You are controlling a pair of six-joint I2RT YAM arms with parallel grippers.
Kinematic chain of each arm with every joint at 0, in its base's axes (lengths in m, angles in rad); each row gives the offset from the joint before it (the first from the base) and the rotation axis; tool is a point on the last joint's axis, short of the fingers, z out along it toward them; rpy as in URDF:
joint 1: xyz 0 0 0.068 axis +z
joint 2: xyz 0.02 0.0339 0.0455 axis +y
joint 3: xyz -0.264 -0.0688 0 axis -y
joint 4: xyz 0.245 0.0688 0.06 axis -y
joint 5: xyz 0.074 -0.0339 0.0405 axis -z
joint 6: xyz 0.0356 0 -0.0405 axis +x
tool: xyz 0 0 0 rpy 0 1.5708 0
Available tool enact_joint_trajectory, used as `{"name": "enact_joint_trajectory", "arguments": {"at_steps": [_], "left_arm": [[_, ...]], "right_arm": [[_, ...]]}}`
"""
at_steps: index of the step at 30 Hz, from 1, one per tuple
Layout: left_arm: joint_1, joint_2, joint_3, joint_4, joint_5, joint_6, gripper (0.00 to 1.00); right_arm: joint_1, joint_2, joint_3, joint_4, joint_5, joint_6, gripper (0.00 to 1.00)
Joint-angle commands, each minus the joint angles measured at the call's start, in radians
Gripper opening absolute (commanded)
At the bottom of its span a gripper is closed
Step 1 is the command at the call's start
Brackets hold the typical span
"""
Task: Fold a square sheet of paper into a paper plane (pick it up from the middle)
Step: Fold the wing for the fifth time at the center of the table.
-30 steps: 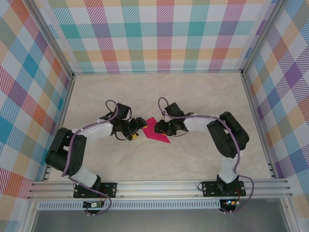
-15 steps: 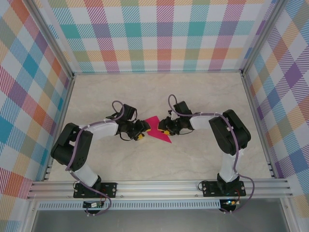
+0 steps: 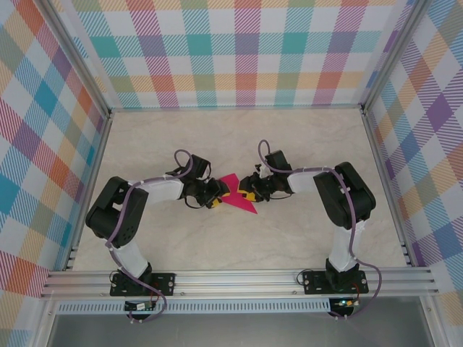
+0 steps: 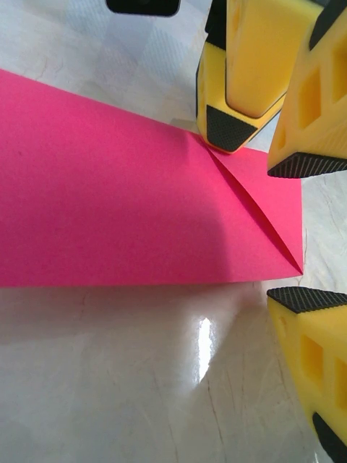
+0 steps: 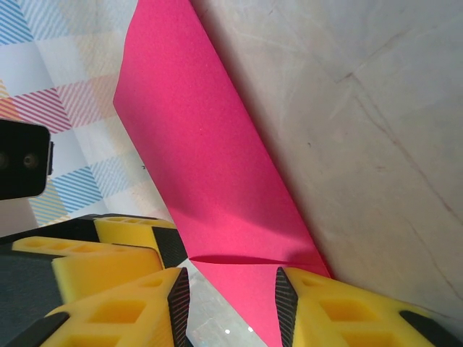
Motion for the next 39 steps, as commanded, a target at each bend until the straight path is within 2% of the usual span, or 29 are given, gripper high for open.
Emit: {"name": "enact_joint_trajectory", "arguments": {"at_steps": [1,6,15,26,39], "left_arm": [[-0.013,0.002,0.025,-0.021,0.0,0.0,0.46],[-0.018,0.016,0.02,0.018,0.029,-0.005,0.46],[-0.027,0.03,0.027,0.093,0.089,-0.017,0.32],[-0.027,0.021,-0.01,0.142,0.072,-0.039,0.26],[-0.027,0.014,-0.001,0.088,0.039,-0.01,0.01]], "right_arm": [[-0.009,0.033,-0.015,-0.029,0.01,0.01,0.4],[-0.01,0.033,-0.014,-0.035,0.01,0.009,0.4],[-0.011,0.028,-0.019,0.008,-0.022,0.022,0.41],[-0.013,0.014,-0.018,0.011,0.002,0.03,0.42],[-0.019,-0.04,-0.006,-0.024,0.02,-0.018,0.42]]}}
